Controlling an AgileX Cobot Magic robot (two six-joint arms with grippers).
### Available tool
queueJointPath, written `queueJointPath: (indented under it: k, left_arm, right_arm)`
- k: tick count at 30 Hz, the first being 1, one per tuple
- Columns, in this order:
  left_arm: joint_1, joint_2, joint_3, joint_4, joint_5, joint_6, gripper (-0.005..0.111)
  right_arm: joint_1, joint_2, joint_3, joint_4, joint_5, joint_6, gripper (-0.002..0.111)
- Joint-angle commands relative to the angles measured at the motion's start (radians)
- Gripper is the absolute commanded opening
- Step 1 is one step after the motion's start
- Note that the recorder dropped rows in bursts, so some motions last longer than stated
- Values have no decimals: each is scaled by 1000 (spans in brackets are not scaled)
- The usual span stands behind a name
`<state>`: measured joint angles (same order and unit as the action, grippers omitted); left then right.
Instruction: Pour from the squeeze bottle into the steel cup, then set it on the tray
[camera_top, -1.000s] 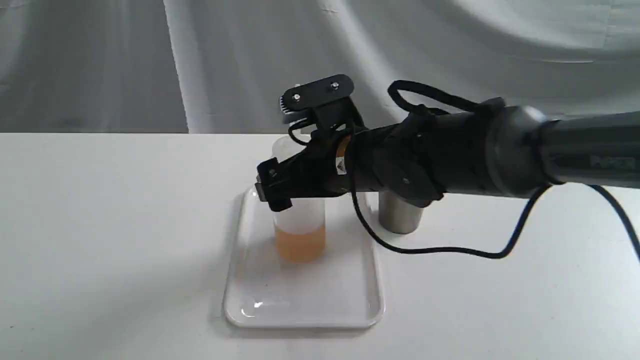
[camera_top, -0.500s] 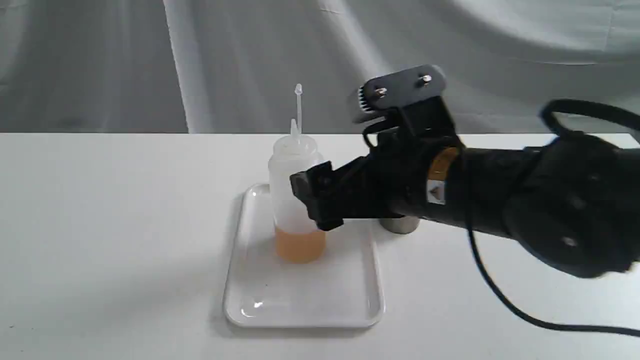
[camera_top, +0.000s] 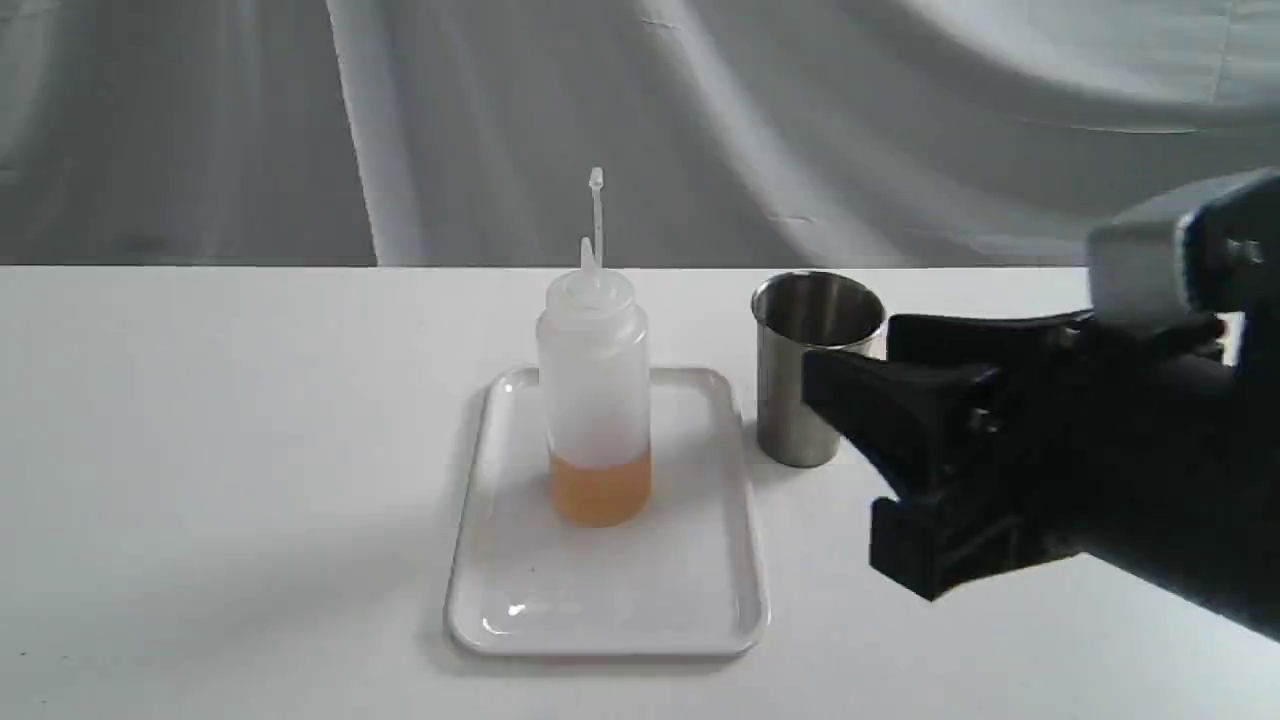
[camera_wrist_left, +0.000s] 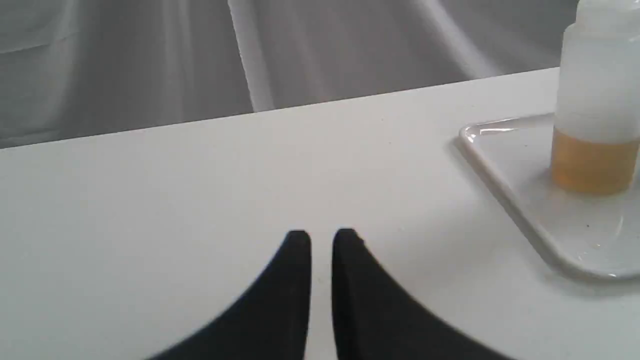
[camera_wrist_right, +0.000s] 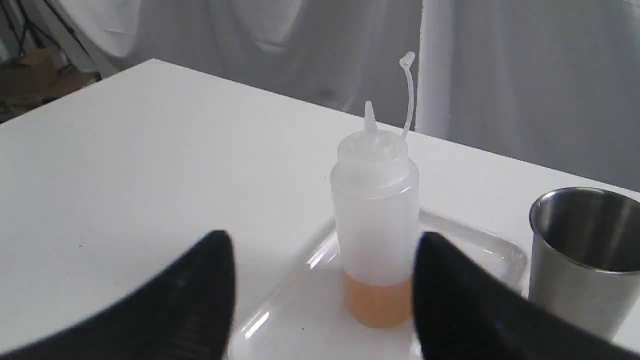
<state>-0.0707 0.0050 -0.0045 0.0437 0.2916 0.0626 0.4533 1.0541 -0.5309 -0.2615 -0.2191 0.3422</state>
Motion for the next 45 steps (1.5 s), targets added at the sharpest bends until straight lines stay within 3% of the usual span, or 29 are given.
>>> queueJointPath:
  k: [1,6,32,38,45]
  left_arm:
    - [-3,-5,4,1,-7,-2,8]
    - [-3,-5,4,1,-7,-2,8]
    - [-3,-5,4,1,-7,-2,8]
    - [-3,-5,4,1,-7,-2,8]
    - [-3,-5,4,1,-7,-2,8]
  right_arm:
    - [4,-65,31,26,-4,6,30]
    - [4,-121,35,26,29,6,0]
    - [4,-133,35,37,59,-25,0]
    - [-64,-240,35,37,169,-39,0]
    - [-265,-422,59,37,245,-22,0]
